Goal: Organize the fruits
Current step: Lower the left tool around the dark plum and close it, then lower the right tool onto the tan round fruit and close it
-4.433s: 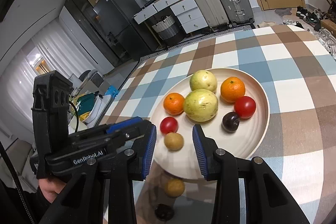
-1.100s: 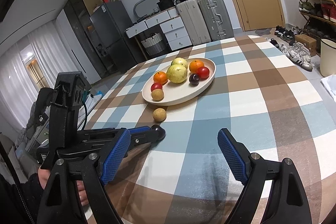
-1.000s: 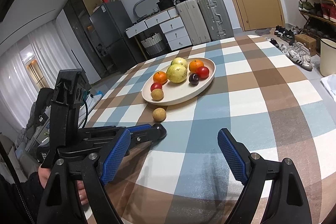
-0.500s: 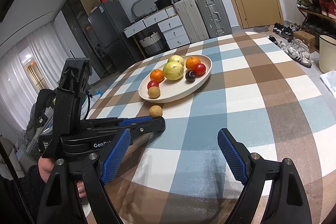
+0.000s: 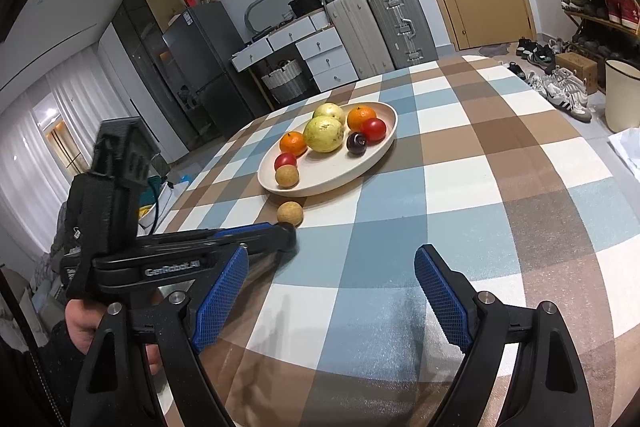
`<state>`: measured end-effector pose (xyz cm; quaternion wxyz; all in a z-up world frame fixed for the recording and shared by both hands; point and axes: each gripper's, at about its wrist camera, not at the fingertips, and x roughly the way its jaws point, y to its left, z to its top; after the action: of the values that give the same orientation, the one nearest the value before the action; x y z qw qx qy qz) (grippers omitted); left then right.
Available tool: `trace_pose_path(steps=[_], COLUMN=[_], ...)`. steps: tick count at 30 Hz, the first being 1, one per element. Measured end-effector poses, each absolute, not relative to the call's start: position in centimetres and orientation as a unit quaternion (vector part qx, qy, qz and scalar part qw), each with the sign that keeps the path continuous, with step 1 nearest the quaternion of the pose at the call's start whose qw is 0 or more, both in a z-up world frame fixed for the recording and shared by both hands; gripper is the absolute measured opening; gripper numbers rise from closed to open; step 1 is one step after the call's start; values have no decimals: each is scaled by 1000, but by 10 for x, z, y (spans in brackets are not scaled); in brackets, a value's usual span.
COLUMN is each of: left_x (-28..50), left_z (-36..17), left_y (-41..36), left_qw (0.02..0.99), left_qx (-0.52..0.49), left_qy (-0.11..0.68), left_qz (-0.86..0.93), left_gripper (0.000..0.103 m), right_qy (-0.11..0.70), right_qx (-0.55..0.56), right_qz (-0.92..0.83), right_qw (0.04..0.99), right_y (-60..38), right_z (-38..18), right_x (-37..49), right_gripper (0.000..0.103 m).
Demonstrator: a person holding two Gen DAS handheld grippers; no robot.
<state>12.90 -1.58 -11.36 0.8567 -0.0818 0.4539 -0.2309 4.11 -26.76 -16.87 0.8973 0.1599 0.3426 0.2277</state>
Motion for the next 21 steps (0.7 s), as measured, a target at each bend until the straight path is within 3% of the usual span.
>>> trace_pose_path(steps=[21], left_x=[96], left_z=[-89], left_y=[87], left_qw=[877], left_qx=[-161], left_qy=[409], left_qz=[-196], left_gripper=[18], right_qy=[411], right_qx=[116], right_qz=[276], right_qw=[861], right_y=[-189], right_z=[-181], right_x=[109], right_gripper=[82])
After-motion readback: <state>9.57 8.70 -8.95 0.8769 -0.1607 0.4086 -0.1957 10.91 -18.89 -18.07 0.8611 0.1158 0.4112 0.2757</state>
